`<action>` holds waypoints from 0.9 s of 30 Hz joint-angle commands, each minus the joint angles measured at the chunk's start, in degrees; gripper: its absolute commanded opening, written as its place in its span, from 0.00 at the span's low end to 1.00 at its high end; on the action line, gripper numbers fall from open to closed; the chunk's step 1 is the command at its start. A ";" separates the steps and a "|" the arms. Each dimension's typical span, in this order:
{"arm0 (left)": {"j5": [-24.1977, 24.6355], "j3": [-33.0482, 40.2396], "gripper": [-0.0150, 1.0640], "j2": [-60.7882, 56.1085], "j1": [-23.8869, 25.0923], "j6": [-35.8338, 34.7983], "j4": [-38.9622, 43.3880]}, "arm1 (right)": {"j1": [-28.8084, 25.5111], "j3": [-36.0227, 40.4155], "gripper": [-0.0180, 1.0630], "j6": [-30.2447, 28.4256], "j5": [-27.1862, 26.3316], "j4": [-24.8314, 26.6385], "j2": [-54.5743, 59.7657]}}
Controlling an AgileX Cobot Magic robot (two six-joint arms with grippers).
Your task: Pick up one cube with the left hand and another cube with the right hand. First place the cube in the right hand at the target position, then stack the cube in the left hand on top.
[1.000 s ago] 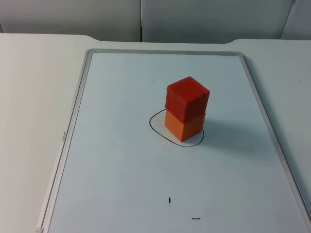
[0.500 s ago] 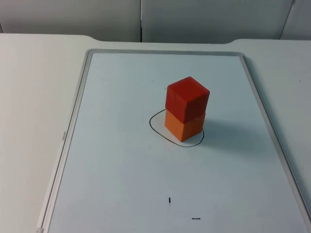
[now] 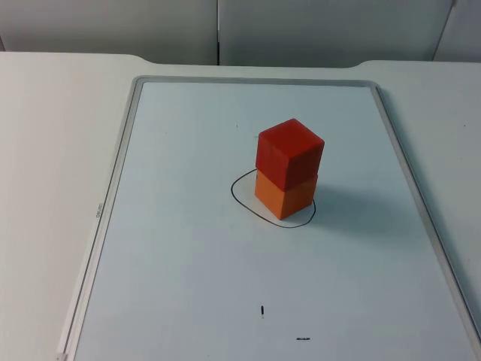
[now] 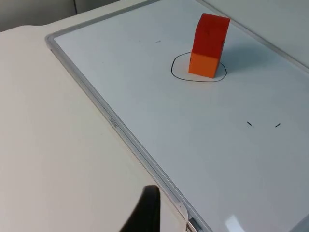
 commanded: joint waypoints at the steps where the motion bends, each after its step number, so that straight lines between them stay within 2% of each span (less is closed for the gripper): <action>1: -1.11 0.27 0.80 -0.27 -0.42 -0.60 0.09 | 0.21 0.23 0.98 0.13 -0.21 -0.26 -0.17; 5: -1.11 0.27 0.81 -0.27 -0.42 -0.45 0.09 | 0.21 0.23 0.98 0.13 -0.21 -0.58 -0.17; 11: -1.11 0.27 0.98 -0.27 -0.42 -0.39 0.09 | 0.21 0.23 0.98 0.13 -0.21 -0.58 -0.17; 27: -1.11 0.27 0.99 -0.27 -0.42 0.00 0.20 | 0.21 0.23 0.98 0.13 -0.21 -0.58 -0.17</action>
